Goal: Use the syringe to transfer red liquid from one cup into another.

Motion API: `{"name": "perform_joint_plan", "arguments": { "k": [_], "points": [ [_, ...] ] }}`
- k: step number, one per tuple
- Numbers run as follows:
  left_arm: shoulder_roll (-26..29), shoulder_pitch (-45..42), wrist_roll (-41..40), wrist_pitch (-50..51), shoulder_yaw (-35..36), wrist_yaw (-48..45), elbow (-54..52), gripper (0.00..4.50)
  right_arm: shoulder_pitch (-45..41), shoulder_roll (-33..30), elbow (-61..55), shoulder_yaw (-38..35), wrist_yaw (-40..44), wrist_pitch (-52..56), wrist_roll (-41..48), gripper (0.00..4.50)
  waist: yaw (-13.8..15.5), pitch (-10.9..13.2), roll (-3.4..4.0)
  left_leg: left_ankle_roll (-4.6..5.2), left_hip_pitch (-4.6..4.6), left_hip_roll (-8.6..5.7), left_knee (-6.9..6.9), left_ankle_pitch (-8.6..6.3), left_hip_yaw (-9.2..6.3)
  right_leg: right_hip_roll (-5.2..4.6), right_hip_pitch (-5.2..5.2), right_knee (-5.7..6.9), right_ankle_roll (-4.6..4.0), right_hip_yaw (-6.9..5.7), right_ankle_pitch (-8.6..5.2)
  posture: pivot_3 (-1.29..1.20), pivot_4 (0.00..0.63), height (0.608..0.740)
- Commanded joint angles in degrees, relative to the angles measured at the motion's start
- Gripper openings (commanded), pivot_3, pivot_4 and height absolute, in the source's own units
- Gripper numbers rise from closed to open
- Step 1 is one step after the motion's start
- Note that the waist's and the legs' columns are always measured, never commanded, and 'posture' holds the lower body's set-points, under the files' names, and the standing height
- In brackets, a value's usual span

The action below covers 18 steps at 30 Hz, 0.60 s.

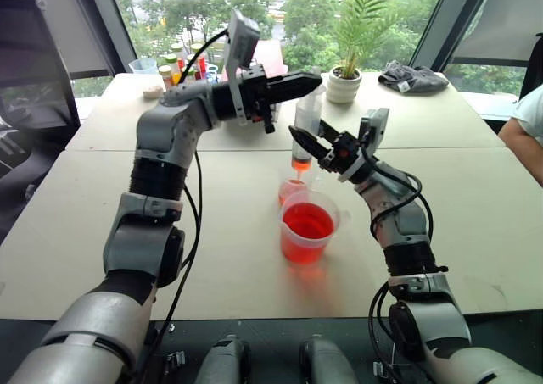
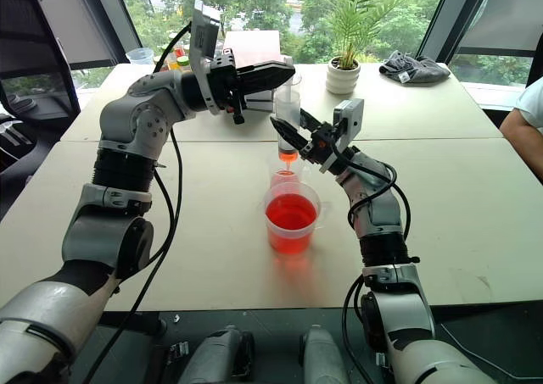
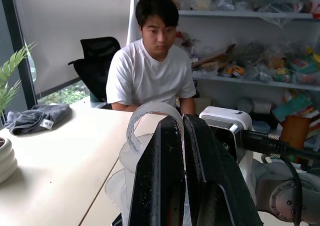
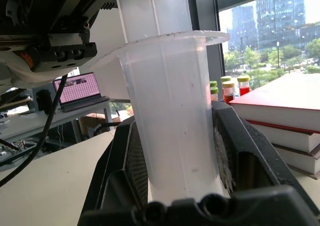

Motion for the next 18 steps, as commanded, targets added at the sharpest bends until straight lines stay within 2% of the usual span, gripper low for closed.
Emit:
{"name": "perform_joint_plan", "arguments": {
  "k": [1,8,18],
  "points": [
    [-0.3,1.7,1.8,0.2,-2.0,0.1,-0.6,0.07,-2.2,-0.6,-8.0,-1.4,-0.9,2.2,3.7,1.42,0.0,0.0,0.00,0.00,0.00,0.00,0.00,0.00,0.00,0.00,0.00,0.00,0.00,0.00,0.00,0.00,0.150,0.740],
    [-0.4,4.8,1.5,1.8,-2.3,1.5,-2.8,0.07,-3.2,-1.1,-11.4,-2.6,-2.2,6.4,5.6,1.42,0.0,0.0,0.00,0.00,0.00,0.00,-0.01,0.00,0.00,-0.01,0.00,0.00,0.00,0.00,0.00,0.00,0.150,0.740],
    [-0.9,8.9,-0.1,5.1,-2.4,3.7,-8.0,0.07,-4.5,-1.2,-11.5,-3.4,-2.7,7.1,6.1,1.42,0.1,0.0,0.00,0.00,0.00,-0.01,0.00,0.00,0.00,-0.02,0.00,0.00,0.00,0.00,0.00,0.00,0.150,0.740]
  ]
}}
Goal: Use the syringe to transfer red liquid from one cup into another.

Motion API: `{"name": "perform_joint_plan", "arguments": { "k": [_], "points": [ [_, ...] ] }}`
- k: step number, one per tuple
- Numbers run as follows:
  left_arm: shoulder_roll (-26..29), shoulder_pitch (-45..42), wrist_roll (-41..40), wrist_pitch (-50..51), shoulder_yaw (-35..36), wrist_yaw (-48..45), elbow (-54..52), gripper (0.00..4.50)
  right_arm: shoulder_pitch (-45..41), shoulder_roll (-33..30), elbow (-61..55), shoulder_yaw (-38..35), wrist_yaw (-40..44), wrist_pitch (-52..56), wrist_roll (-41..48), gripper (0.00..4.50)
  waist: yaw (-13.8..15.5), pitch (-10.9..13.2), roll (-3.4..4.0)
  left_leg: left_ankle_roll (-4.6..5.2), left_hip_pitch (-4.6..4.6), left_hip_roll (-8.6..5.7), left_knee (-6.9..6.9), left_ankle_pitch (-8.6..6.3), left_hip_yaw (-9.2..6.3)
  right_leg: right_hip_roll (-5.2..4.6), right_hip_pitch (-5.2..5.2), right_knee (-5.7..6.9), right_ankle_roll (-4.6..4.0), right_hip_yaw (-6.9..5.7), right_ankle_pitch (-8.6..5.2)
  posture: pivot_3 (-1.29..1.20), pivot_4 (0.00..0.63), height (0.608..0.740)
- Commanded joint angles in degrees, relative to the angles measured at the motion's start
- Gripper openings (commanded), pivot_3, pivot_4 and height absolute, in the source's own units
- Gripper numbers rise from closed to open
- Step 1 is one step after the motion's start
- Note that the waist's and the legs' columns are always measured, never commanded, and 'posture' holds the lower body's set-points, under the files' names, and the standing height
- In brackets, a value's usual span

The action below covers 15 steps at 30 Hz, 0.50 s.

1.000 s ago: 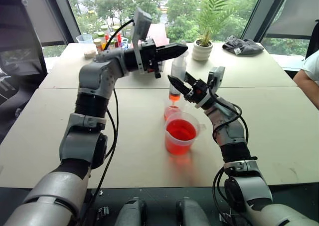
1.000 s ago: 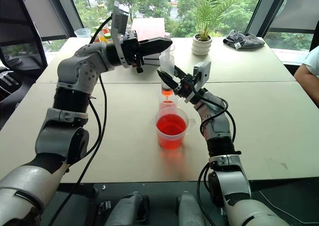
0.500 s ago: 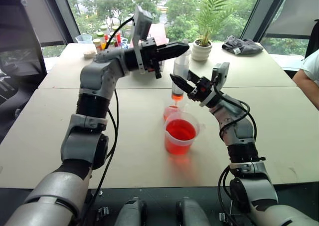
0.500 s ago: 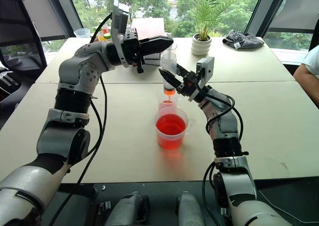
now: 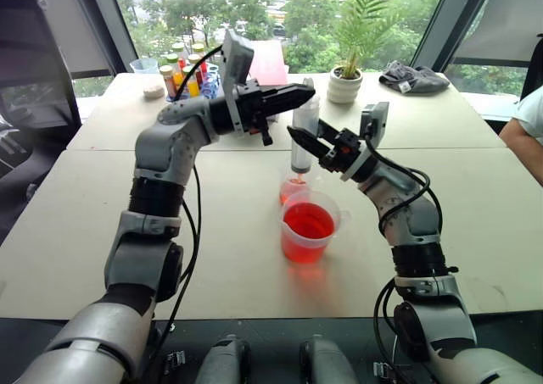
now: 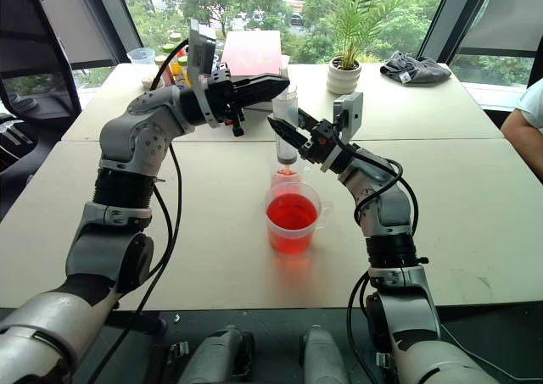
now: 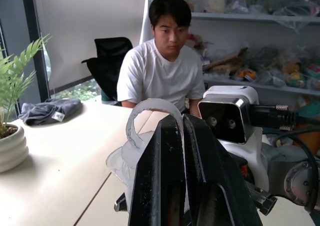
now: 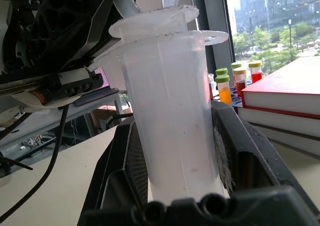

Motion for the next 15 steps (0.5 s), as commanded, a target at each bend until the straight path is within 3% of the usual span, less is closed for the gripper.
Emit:
{"name": "perform_joint_plan", "arguments": {
  "k": [1,7,10,15],
  "points": [
    [-0.3,2.4,0.7,2.8,-3.0,-0.7,-0.4,0.07,-4.8,0.1,-5.8,-3.4,-1.0,-2.3,3.8,1.42,0.0,0.0,0.00,0.00,0.00,0.00,0.00,0.00,0.00,0.00,0.00,0.00,0.00,0.00,0.00,0.00,0.150,0.740],
    [0.7,1.5,0.2,3.4,-2.0,-1.0,-0.1,0.07,-4.5,0.5,-4.2,-2.6,-0.4,-2.5,3.2,1.42,0.0,0.0,-0.02,0.00,0.00,0.00,0.00,0.00,0.00,0.00,0.00,0.00,0.00,0.00,0.00,0.00,0.150,0.740],
    [1.4,0.0,-0.7,4.0,-0.2,-0.7,0.4,0.97,-3.7,0.9,-3.1,-2.2,0.1,-1.9,3.0,1.42,0.0,0.0,-0.01,0.00,0.00,0.00,-0.01,0.00,-0.01,0.00,0.00,0.00,0.00,-0.01,0.00,0.00,0.150,0.740],
    [3.8,-1.3,-2.2,5.1,2.1,-0.5,-0.5,3.36,-2.7,1.4,-1.7,-1.0,0.9,-1.4,2.4,1.42,-0.4,0.0,0.00,0.00,0.02,0.00,-0.01,0.00,0.00,0.02,0.00,0.01,0.00,0.01,0.00,0.00,0.150,0.740]
  ]
}}
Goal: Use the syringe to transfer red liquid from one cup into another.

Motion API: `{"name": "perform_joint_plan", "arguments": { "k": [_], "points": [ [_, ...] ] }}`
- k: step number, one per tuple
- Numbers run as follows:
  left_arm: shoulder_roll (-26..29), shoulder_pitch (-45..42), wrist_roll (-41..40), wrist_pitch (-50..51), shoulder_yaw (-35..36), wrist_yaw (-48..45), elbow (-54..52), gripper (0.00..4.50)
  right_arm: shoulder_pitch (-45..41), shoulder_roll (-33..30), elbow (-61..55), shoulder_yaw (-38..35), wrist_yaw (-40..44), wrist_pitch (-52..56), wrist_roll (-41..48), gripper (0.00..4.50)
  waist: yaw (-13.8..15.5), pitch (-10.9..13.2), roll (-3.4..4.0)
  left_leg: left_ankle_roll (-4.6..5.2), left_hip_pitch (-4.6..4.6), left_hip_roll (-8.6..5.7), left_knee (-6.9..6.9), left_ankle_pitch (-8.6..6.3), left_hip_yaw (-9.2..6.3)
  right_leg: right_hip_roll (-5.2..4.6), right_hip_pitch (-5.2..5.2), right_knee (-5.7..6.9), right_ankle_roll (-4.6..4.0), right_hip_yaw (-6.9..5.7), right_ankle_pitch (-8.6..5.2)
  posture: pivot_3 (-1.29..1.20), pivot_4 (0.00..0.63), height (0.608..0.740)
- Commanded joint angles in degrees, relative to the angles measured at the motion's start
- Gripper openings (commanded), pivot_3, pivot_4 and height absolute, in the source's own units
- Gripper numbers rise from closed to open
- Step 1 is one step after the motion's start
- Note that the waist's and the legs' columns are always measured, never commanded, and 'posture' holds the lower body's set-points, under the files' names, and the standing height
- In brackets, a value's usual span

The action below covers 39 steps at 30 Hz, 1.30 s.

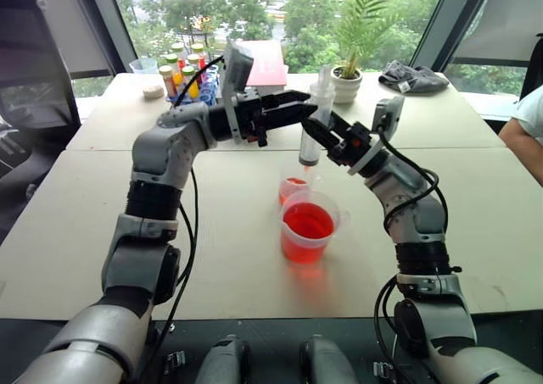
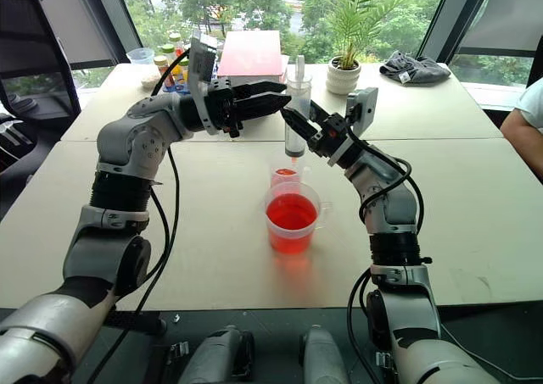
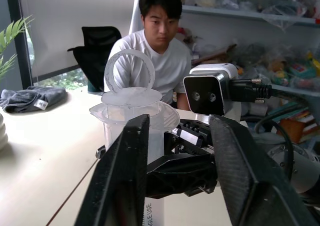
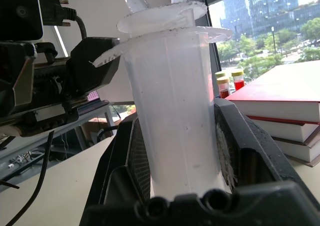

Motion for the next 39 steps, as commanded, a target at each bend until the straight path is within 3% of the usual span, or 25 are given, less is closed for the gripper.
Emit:
{"name": "perform_joint_plan", "arguments": {
  "k": [1,2,9,14,16,24,28,37,39],
  "points": [
    [1.9,-1.2,-1.3,1.5,1.9,0.6,-1.5,3.89,-2.2,0.9,-1.9,1.0,1.3,-1.0,1.2,1.42,0.0,0.0,0.00,0.00,0.00,0.01,0.00,0.00,-0.01,0.02,0.00,0.01,0.00,-0.01,0.00,0.00,0.150,0.740],
    [2.7,-0.9,-1.7,2.1,2.3,0.5,-2.3,4.42,-2.2,0.9,-1.6,1.1,1.4,-1.0,1.1,1.42,0.0,0.0,0.00,0.00,0.00,0.02,0.00,0.00,-0.03,0.02,0.00,0.01,0.00,-0.02,0.00,0.00,0.150,0.740],
    [9.7,6.3,-4.3,6.5,3.4,-0.2,-11.3,4.47,-5.8,-1.9,-4.3,-1.6,-3.7,6.1,3.0,1.42,0.0,0.0,0.03,-0.01,-0.01,0.02,-0.02,0.00,-0.02,-0.05,-0.02,0.00,0.00,0.00,0.00,0.00,0.150,0.740],
    [12.2,12.5,-6.3,9.3,3.9,1.3,-17.6,4.47,-10.3,-10.8,-7.6,-4.8,-11.6,21.8,4.6,1.42,0.6,0.0,0.03,-0.04,-0.06,-0.01,-0.02,-0.01,-0.11,-0.35,-0.04,-0.04,-0.03,-0.01,0.00,0.00,0.150,0.740],
    [12.6,14.9,-7.2,10.3,3.9,1.9,-20.1,4.47,-11.7,-16.7,-8.4,-6.5,-14.1,34.1,7.0,1.42,0.5,0.0,0.02,-0.05,-0.08,-0.03,-0.07,-0.01,-0.11,-0.45,-0.05,-0.09,-0.05,-0.02,-0.01,0.00,0.150,0.740],
    [12.6,19.7,-8.5,10.8,2.8,3.5,-24.9,4.47,-7.8,-33.7,-6.0,2.4,-15.7,59.5,2.2,1.42,0.2,0.0,0.04,-0.05,-0.08,-0.03,-0.30,-0.02,-0.07,-0.54,-0.12,-0.27,-0.29,0.01,-0.13,0.00,0.150,0.740],
    [11.9,21.1,-10.0,11.5,3.0,4.6,-26.2,4.47,-7.5,-33.9,-0.9,4.9,-17.9,64.7,-0.8,1.42,0.0,0.0,0.07,-0.04,-0.08,-0.04,-0.29,-0.02,0.05,-0.54,-0.16,-0.25,-0.30,0.10,-0.13,0.00,0.150,0.740],
    [12.5,23.3,-12.3,13.9,3.3,6.9,-30.5,4.47,-4.9,-29.8,4.4,5.6,-18.5,64.8,-3.9,1.42,0.4,0.0,0.07,-0.02,-0.12,-0.05,-0.25,-0.01,0.06,-0.47,-0.14,-0.26,-0.14,0.07,-0.04,0.00,0.150,0.740],
    [13.0,23.2,-13.0,14.8,3.7,7.4,-30.9,4.50,-4.8,-29.4,4.3,4.9,-18.2,65.2,-3.9,2.44,0.4,0.0,0.06,-0.01,-0.13,-0.06,-0.23,-0.01,0.06,-0.45,-0.13,-0.26,-0.13,0.06,-0.04,0.00,0.150,0.740]
  ]
}}
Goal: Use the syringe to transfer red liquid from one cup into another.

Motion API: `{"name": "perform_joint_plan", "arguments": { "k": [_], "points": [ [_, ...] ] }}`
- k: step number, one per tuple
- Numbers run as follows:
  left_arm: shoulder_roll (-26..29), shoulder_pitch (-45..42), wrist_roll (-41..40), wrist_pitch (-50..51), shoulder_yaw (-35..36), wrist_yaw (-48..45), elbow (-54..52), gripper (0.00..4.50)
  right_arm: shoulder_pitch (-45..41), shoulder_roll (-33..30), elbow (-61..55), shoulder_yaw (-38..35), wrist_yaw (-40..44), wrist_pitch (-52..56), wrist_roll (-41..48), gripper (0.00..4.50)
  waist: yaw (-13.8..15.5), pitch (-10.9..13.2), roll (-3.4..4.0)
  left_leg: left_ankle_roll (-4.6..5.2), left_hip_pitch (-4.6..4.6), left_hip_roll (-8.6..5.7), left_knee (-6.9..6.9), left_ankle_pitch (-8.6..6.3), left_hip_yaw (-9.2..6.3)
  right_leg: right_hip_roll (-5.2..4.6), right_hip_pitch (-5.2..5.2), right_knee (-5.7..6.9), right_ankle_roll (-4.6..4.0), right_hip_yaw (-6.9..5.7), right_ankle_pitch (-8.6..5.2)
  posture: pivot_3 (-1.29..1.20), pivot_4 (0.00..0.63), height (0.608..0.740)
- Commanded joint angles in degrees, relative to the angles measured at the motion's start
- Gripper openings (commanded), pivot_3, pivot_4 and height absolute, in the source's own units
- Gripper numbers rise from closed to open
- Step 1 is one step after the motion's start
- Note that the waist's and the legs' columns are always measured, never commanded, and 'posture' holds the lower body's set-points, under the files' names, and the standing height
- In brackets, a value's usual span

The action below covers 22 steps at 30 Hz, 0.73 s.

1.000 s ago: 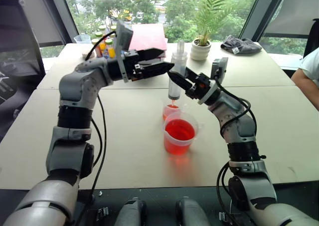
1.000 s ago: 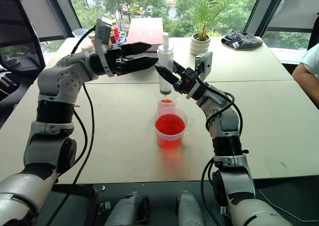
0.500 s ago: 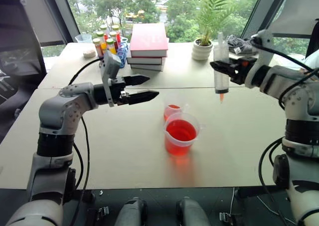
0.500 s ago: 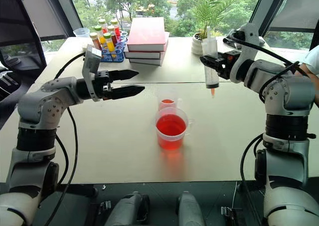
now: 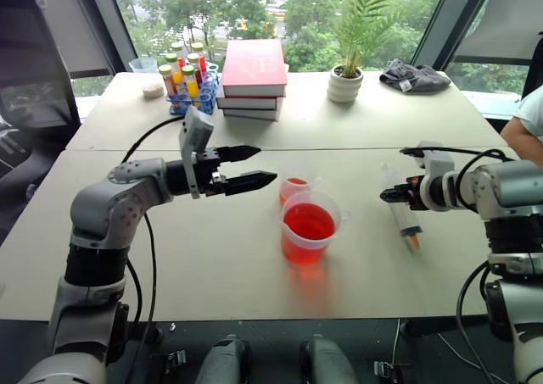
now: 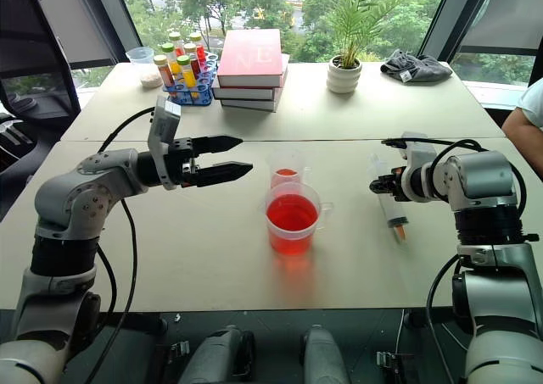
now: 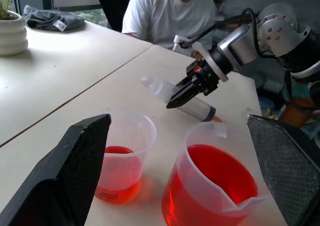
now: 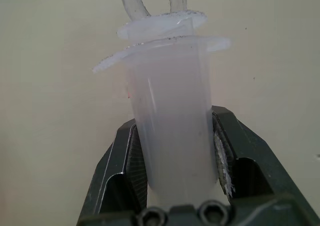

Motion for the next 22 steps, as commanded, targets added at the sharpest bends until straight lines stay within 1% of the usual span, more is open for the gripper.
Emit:
{"name": "perform_joint_plan", "arguments": {
  "k": [1,2,3,4,5,9,11,13,16,18,20,22],
  "points": [
    [1.1,-0.5,-2.3,1.2,2.0,0.8,-2.4,4.50,-0.3,0.0,-0.5,-2.2,0.7,0.4,0.0,2.72,0.0,0.0,-0.01,0.00,0.00,0.00,0.02,0.00,-0.02,0.02,0.03,-0.01,0.00,-0.03,0.00,0.00,0.150,0.740],
    [1.3,-0.5,-2.6,1.4,2.0,1.0,-2.5,4.50,-0.3,-0.1,-0.9,-2.6,0.9,0.8,0.2,3.28,0.0,0.0,-0.01,0.01,0.00,0.00,0.03,0.00,-0.01,0.02,0.03,-0.01,0.00,-0.03,0.00,0.00,0.150,0.740],
    [1.6,-0.4,-2.8,1.6,1.9,1.1,-2.6,4.50,-0.3,-0.4,-1.4,-2.9,1.1,1.2,0.4,3.73,0.0,0.0,-0.01,0.01,0.00,0.00,0.03,0.00,-0.01,0.04,0.03,0.00,0.00,-0.03,0.00,0.00,0.150,0.740],
    [1.7,-0.3,-3.0,1.7,1.9,1.1,-2.6,4.50,-0.4,-0.9,-2.2,-3.3,1.6,1.7,0.8,4.31,0.0,0.0,-0.01,0.01,0.00,0.00,0.04,0.00,-0.02,0.06,0.03,0.00,0.00,-0.03,0.00,0.00,0.150,0.740],
    [1.9,-0.2,-3.1,1.8,1.8,1.2,-2.6,4.50,-0.4,-1.4,-3.2,-3.6,2.1,2.3,1.2,4.46,0.0,0.0,-0.01,0.01,0.00,0.00,0.04,0.00,-0.02,0.08,0.03,0.01,0.01,-0.03,0.00,0.00,0.150,0.740],
    [2.8,-0.1,-2.9,1.1,1.2,0.8,-2.0,4.50,-0.4,-4.9,-8.5,-5.1,5.3,3.3,3.2,4.46,0.1,0.0,0.00,0.02,0.00,0.01,0.04,0.00,-0.03,0.26,0.03,0.01,0.02,-0.08,0.00,0.00,0.150,0.740],
    [3.6,0.1,-2.5,0.7,1.0,0.0,-1.6,4.50,-0.1,-8.4,-13.4,-7.5,10.6,0.4,6.4,4.46,0.1,0.0,0.00,0.03,0.00,0.02,0.05,-0.01,-0.03,0.28,0.04,0.00,0.02,-0.09,0.00,0.00,0.150,0.740],
    [4.5,0.4,-1.9,0.1,0.7,-0.7,-1.3,4.50,1.4,-12.1,-19.0,-10.1,17.1,-4.8,9.4,4.46,0.1,0.0,0.01,0.03,0.00,0.02,0.05,-0.01,-0.03,0.29,0.04,-0.01,0.03,-0.09,-0.01,0.00,0.150,0.740],
    [6.1,1.2,-1.3,-0.5,0.3,-1.8,-1.8,4.50,5.2,-17.6,-25.3,-13.9,27.1,-12.1,13.2,4.46,0.1,0.0,-0.01,0.05,0.00,0.04,0.04,-0.02,-0.05,0.33,0.05,-0.03,0.06,-0.12,-0.02,0.00,0.150,0.740],
    [7.6,2.1,-1.1,-0.7,0.0,-3.0,-2.6,4.50,9.1,-19.2,-28.5,-18.3,33.4,-18.2,15.5,4.46,0.1,0.0,-0.02,0.07,0.01,0.06,0.04,-0.03,-0.07,0.37,0.10,-0.10,0.07,-0.15,-0.03,0.00,0.150,0.740],
    [9.0,2.8,-1.5,0.2,0.0,-3.4,-3.3,4.50,13.3,-21.3,-31.1,-21.0,36.1,-18.3,17.3,4.46,0.0,0.0,-0.03,0.07,0.06,0.08,0.04,-0.03,-0.07,0.38,0.21,-0.18,0.08,-0.17,-0.03,0.00,0.150,0.740],
    [10.0,3.1,-2.0,1.1,0.5,-3.3,-3.5,4.50,17.4,-21.4,-33.8,-23.4,37.0,-18.6,19.0,4.46,0.1,0.0,-0.05,0.07,0.06,0.08,0.07,-0.03,-0.09,0.34,0.25,-0.20,0.07,-0.16,-0.02,0.00,0.150,0.740]
  ]
}}
